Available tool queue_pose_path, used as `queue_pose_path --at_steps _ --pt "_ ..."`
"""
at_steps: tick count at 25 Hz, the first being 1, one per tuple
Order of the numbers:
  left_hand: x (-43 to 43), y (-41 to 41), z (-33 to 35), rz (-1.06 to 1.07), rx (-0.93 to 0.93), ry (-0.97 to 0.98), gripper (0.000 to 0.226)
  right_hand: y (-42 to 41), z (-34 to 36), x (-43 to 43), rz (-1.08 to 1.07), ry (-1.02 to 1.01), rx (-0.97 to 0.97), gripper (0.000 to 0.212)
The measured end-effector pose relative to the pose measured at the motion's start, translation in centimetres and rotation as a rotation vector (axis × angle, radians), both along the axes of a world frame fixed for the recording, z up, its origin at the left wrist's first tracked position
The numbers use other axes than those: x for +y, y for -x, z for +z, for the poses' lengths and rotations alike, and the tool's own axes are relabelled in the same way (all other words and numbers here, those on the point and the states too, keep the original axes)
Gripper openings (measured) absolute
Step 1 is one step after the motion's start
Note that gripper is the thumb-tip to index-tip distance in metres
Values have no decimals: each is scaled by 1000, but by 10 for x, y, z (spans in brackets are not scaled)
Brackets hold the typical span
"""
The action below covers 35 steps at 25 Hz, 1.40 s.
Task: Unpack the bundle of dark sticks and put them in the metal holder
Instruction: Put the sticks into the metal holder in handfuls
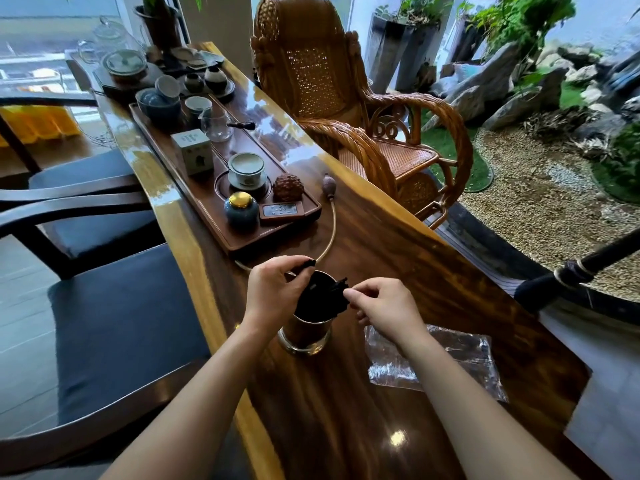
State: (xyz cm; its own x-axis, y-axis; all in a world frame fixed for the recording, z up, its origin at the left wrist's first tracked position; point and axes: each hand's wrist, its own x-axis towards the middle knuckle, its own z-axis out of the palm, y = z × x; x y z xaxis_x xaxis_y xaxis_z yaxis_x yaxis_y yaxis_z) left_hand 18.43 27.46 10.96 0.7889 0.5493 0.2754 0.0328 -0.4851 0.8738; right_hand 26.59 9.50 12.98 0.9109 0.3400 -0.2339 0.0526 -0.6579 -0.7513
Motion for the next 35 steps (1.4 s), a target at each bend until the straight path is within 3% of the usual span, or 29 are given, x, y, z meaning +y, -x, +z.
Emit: queue_pose_path --at_steps 6,8,13,18,23,30,35 --pt "1 4 0 -8 0 36 22 3 5 10 -79 17 -111 2" --pt "-1 4 0 -23 9 34 25 2 9 8 -83 -9 -174 11" --pt "-4 3 1 -46 17 50 26 3 26 3 -18 -23 -414 17" --pt "-9 -1 18 -83 -33 74 21 9 54 9 79 -172 -560 21" --pt "-16 0 37 -131 -132 74 21 13 69 28 172 -217 -570 24" --pt "-17 2 43 -86 -204 139 24 16 74 43 120 -290 -607 26" --pt "-11 4 45 -42 -215 110 25 11 74 48 130 -380 -411 29"
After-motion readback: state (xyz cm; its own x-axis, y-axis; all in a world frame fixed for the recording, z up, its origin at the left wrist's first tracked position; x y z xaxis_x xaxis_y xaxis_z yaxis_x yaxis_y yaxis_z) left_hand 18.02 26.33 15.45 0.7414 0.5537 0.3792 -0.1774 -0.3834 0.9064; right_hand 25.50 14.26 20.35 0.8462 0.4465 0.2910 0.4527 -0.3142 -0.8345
